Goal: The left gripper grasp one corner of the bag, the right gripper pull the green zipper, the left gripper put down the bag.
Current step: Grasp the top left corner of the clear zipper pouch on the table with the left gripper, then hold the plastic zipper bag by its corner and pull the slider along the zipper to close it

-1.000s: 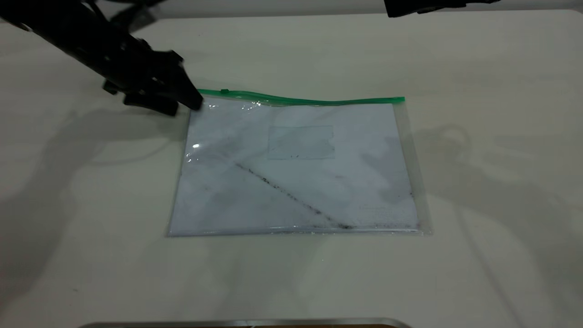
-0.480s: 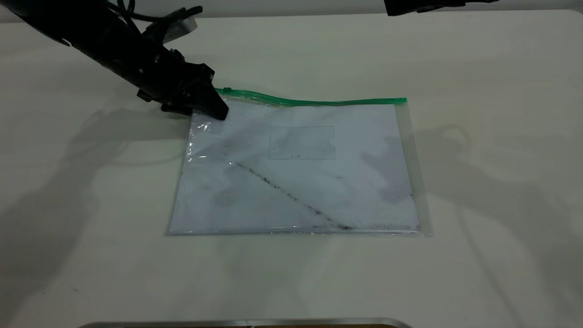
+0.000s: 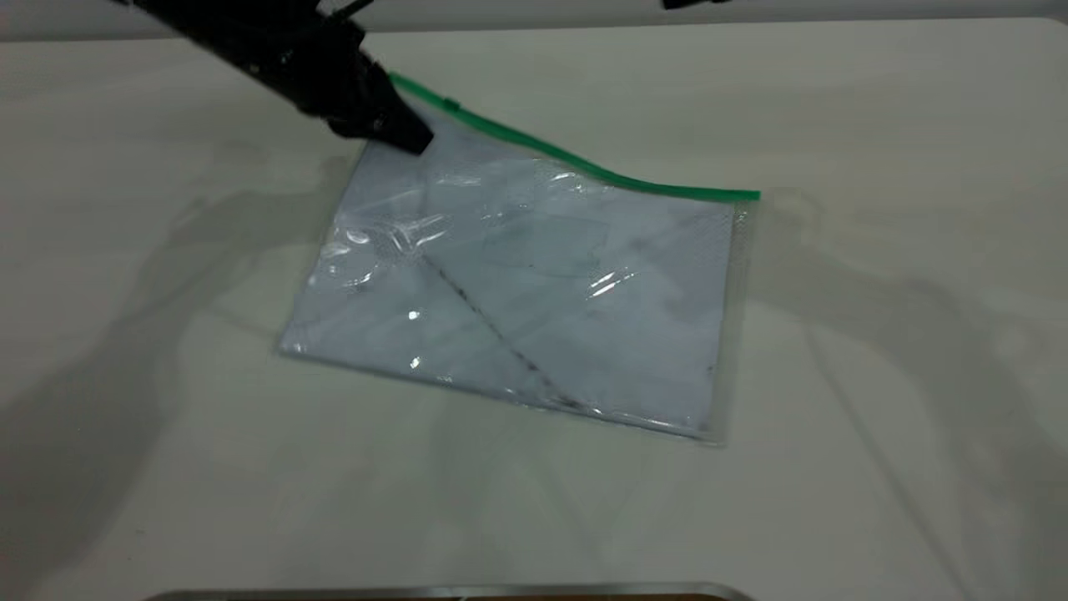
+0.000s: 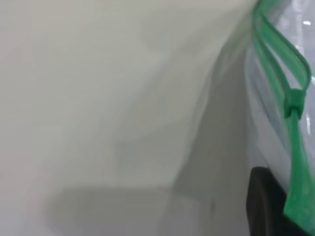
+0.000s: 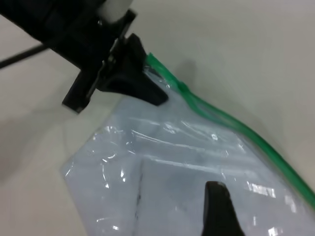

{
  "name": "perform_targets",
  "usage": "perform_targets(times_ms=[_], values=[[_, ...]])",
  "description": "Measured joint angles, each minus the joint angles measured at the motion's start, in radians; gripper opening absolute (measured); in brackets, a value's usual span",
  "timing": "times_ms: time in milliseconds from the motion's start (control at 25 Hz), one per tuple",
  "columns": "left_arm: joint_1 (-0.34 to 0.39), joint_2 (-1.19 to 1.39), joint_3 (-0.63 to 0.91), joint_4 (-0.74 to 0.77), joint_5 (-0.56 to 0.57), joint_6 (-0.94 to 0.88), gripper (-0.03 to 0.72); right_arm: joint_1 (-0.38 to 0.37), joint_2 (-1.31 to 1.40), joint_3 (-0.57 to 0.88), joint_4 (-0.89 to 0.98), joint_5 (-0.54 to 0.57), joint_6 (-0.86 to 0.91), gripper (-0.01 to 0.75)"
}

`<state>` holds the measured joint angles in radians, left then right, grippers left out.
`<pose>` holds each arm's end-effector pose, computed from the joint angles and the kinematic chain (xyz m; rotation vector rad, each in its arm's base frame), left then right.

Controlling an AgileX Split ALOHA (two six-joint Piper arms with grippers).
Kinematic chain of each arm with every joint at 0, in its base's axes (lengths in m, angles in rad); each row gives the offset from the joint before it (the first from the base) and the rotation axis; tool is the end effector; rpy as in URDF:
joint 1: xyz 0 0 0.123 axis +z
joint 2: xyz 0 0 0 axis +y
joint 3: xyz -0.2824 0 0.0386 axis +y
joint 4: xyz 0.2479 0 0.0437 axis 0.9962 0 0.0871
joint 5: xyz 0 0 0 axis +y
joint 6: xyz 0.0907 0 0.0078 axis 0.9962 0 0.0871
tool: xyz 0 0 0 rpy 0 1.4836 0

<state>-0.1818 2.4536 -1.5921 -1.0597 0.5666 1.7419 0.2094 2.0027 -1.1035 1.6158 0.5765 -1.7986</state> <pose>0.4598 -0.1280 0.0421 1.2741 2.1623 -0.4172 0.3768 0.1309 0.1426 -0.7097 2.1834 0.6914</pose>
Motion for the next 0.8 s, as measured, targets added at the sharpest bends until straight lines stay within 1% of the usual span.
perform_targets(times_ms=[160, 280, 440, 600, 800], values=[[-0.036, -0.011, 0.0, -0.009, -0.001, 0.215, 0.055, 0.0, 0.141, -0.156, -0.002, 0.099, -0.035, 0.499], [-0.064, -0.011, 0.0, -0.036, -0.003, 0.327, 0.057, 0.0, 0.235, -0.253, -0.028, 0.164, -0.04, 0.485], [-0.087, -0.011, 0.001, -0.058, -0.003, 0.365, 0.059, 0.002, 0.322, -0.32, -0.071, 0.193, -0.04, 0.479], [-0.089, -0.011, 0.001, -0.065, -0.001, 0.367, 0.059, 0.022, 0.357, -0.328, -0.086, 0.192, -0.039, 0.479], [-0.091, -0.011, 0.001, -0.191, 0.003, 0.37, 0.059, 0.08, 0.358, -0.342, -0.077, 0.178, -0.048, 0.479]])
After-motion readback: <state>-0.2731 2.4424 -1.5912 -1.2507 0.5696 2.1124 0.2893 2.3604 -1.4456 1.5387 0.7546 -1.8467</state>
